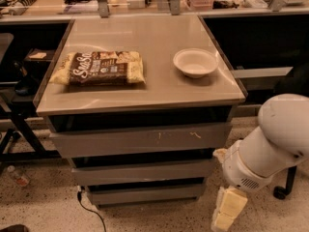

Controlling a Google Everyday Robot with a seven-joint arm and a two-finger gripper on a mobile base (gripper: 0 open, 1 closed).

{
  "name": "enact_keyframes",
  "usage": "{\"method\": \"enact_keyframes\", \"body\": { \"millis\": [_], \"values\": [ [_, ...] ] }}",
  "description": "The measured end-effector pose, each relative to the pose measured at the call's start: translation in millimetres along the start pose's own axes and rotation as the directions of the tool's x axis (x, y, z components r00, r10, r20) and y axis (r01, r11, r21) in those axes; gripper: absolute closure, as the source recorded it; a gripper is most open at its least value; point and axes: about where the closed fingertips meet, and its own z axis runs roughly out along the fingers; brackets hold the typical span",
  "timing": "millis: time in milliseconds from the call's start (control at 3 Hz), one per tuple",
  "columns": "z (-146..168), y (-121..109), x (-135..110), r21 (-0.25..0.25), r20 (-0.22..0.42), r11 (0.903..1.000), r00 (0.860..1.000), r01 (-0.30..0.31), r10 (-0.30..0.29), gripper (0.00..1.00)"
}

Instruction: Open middle drawer

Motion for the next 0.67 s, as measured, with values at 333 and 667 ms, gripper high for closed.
{"method": "enact_keyframes", "body": {
  "millis": [333, 667],
  "values": [
    [46, -16, 5, -0.006, 0.023, 0.9999, 1.0, -0.011, 0.011, 0.0],
    [84, -33, 5, 0.012, 0.021, 0.9995, 0.999, -0.031, 0.031, 0.0]
  ]
}}
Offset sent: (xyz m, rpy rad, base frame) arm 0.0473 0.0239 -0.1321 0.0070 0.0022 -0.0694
